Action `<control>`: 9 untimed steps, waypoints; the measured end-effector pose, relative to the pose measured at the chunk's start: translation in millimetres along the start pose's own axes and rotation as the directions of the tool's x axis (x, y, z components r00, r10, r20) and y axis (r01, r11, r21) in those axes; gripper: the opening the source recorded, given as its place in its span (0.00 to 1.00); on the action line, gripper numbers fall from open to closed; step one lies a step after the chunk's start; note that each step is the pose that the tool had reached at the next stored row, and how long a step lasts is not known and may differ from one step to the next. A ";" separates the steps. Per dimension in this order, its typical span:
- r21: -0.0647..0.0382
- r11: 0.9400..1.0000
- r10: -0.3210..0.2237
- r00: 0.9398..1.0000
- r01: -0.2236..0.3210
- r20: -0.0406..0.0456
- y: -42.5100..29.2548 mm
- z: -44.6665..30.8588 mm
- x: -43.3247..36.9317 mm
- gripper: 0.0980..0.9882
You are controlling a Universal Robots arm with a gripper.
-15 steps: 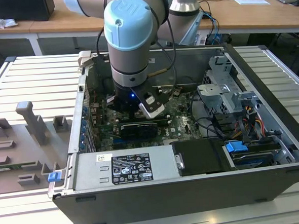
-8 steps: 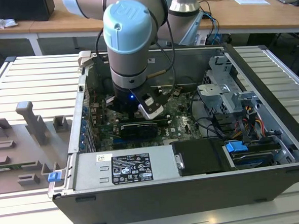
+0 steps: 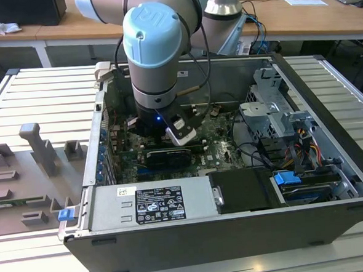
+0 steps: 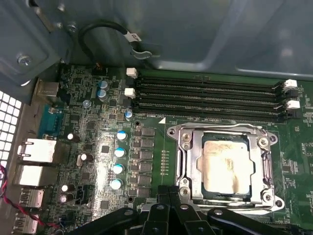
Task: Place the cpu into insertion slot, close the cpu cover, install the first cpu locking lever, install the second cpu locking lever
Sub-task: 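Install the second cpu locking lever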
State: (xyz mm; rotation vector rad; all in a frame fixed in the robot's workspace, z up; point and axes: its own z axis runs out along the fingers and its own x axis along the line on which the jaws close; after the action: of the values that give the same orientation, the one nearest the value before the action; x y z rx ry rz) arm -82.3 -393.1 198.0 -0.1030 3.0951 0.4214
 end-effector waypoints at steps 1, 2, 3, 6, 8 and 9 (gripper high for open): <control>-0.001 1.000 0.000 1.000 0.000 0.000 0.6 -1.7 -0.1 0.01; 0.000 1.000 0.000 1.000 0.000 0.000 1.1 -3.7 -0.1 0.01; 0.000 1.000 0.000 1.000 0.000 0.000 1.7 -6.0 -0.1 0.01; 0.000 1.000 0.000 1.000 0.000 0.000 2.3 -8.2 -0.2 0.01; 0.000 1.000 0.000 1.000 0.000 0.000 2.9 -10.4 -0.2 0.01; 0.000 1.000 0.000 1.000 0.000 0.000 3.2 -11.5 -0.2 0.01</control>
State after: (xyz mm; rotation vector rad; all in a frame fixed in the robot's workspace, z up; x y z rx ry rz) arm -82.3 -393.1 210.0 -0.1028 3.0951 0.4214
